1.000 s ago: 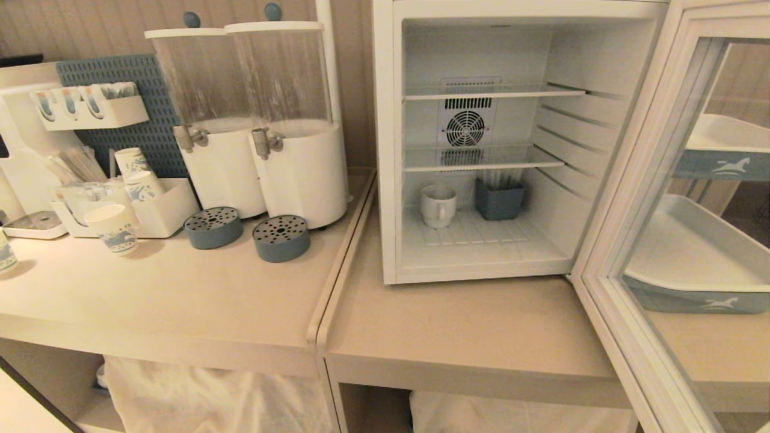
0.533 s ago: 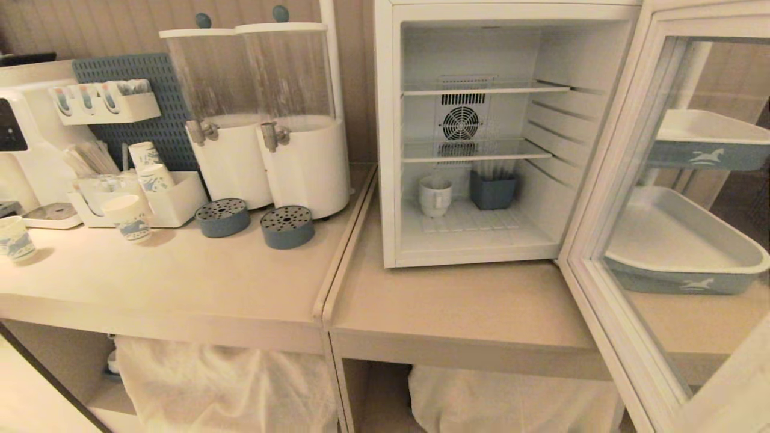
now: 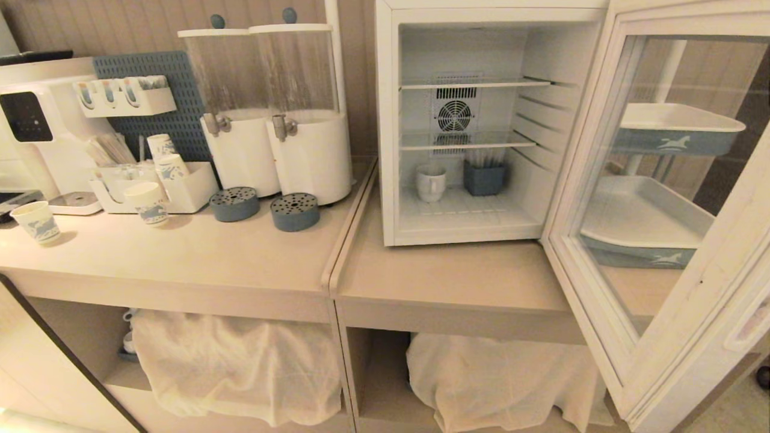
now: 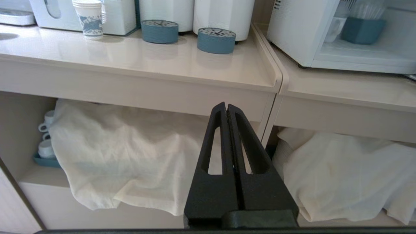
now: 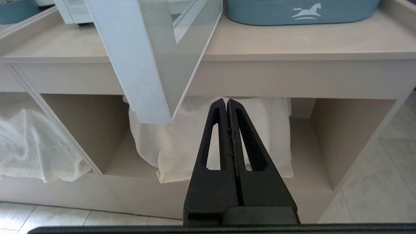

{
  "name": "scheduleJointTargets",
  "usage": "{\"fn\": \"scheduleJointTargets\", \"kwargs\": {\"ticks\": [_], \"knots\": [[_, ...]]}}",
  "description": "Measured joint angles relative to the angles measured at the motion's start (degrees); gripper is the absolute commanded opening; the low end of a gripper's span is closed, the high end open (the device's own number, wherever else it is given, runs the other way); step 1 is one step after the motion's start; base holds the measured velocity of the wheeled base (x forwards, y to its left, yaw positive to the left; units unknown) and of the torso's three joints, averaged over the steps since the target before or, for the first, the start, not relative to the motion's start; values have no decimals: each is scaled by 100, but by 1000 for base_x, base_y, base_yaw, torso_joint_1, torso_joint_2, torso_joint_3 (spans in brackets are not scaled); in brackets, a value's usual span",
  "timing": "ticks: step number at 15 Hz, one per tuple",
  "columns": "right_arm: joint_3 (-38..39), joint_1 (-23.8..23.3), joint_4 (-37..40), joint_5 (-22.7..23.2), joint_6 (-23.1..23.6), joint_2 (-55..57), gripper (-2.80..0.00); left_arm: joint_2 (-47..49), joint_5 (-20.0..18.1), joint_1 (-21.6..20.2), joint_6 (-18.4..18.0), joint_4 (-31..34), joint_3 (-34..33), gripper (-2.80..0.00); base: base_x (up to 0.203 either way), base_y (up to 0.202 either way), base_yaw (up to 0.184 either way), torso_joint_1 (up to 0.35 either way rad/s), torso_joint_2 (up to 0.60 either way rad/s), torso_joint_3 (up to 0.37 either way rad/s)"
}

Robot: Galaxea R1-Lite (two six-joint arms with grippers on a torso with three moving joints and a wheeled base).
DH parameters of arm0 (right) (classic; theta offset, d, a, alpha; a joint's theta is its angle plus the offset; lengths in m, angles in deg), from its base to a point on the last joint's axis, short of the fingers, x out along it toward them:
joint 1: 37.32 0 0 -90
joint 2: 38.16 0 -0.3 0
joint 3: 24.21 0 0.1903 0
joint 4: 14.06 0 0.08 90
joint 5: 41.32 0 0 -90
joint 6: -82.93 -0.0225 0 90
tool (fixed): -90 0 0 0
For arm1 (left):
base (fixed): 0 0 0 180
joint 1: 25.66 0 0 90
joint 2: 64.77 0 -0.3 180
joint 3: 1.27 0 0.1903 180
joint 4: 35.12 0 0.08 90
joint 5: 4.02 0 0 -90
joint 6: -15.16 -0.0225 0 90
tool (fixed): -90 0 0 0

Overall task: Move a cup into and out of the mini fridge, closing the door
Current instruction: Take the ceramic cup out of the freezer

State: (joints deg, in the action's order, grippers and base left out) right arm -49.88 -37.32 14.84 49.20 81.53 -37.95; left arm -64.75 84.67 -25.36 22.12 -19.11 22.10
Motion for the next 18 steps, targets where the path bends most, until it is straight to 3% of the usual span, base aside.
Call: {"fn": "scheduleJointTargets", "kwargs": {"ticks": [10,18], "knots": [[2,0,0,-4,0,0,-280,0,9,-1,10,-22,0,-280,1,5,-1,1,0,0],[2,0,5,-2,1,0,-280,0,11,-4,1,-24,0,-280,1,178,-4,3,1,0]]}}
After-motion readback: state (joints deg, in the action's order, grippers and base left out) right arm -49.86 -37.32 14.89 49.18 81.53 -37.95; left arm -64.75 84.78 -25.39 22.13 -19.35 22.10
